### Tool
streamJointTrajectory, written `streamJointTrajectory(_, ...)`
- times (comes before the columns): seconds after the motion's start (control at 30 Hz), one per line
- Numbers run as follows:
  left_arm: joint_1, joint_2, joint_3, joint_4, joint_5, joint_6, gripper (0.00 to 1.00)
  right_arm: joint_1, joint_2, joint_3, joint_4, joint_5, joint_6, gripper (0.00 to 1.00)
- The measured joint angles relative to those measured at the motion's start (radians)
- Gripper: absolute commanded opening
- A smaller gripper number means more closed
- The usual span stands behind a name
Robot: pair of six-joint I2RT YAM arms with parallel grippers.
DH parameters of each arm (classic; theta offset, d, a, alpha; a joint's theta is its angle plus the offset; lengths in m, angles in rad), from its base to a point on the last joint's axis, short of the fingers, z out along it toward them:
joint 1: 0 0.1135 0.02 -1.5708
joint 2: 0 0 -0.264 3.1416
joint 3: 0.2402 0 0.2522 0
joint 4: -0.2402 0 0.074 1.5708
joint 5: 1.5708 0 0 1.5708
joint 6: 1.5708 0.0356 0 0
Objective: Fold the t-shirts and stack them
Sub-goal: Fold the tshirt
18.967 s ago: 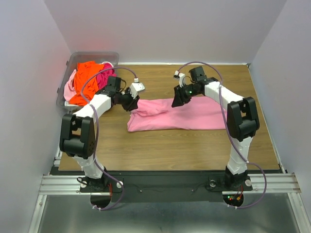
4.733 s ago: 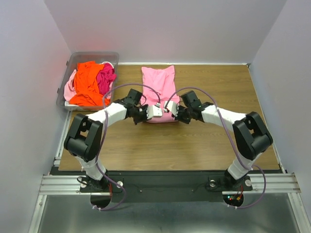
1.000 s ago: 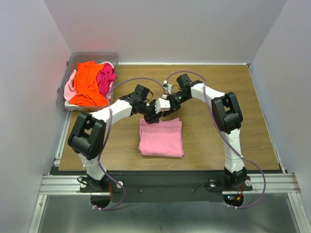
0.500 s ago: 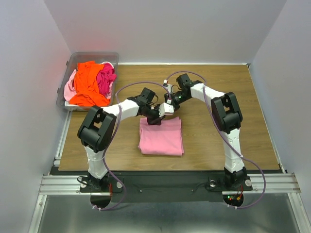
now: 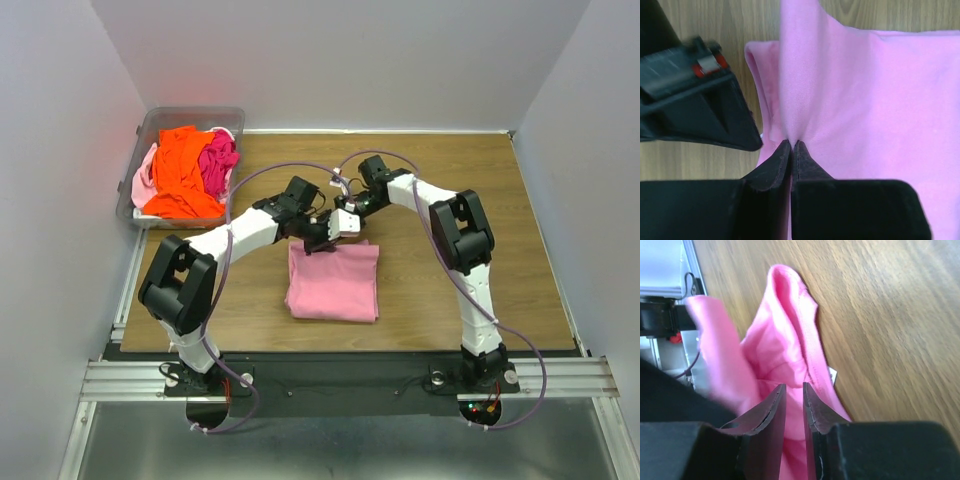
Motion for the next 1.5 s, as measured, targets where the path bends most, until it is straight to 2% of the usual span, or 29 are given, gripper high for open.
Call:
streamJointTrajectory(0.2, -0.01, -0.015, -0.005, -0.017, -0.021, 0.013, 0.0, 0.022, 0.062, -0.01, 0.003, -0.001, -0.022, 0.23)
streamJointTrajectory(0.53, -0.004, -0.015, 0.003, -0.034, -0.047, 0.033, 0.0, 0.024, 0.064, -0.072, 0.014, -0.056, -0.055, 0.23)
streamJointTrajectory(0.77, 0.031, 0.011, 0.068, -0.039, -0.051, 0.036, 0.0, 0.024, 0.064, -0.074, 0.015, -0.061, -0.068, 0.22)
streamJointTrajectory(1.07, 0.043, 0.048, 0.076, -0.037, -0.051, 0.055, 0.0, 0.025, 0.064, -0.077, 0.014, -0.049, -0.074, 0.24)
streamJointTrajectory(1.23, 0.042, 0.05, 0.076, -0.038, -0.043, 0.069, 0.01, 0.025, 0.061, -0.019, -0.006, 0.021, -0.073, 0.38)
streamJointTrajectory(1.27, 0.042, 0.05, 0.076, -0.039, -0.042, 0.074, 0.02, 0.025, 0.06, -0.008, -0.008, 0.036, -0.075, 0.46)
streamJointTrajectory(1.3, 0.041, 0.05, 0.076, -0.038, -0.043, 0.077, 0.03, 0.025, 0.053, 0.019, -0.009, 0.063, -0.073, 0.49)
streamJointTrajectory(1.4, 0.041, 0.05, 0.076, -0.039, -0.044, 0.084, 0.06, 0.025, 0.041, 0.077, -0.004, 0.151, -0.076, 0.56)
streamJointTrajectory(1.47, 0.041, 0.05, 0.076, -0.038, -0.044, 0.084, 0.16, 0.023, 0.031, 0.119, -0.004, 0.212, -0.076, 0.63)
streamJointTrajectory(1.5, 0.042, 0.05, 0.076, -0.038, -0.045, 0.083, 0.29, 0.019, 0.028, 0.137, -0.004, 0.235, -0.075, 0.67)
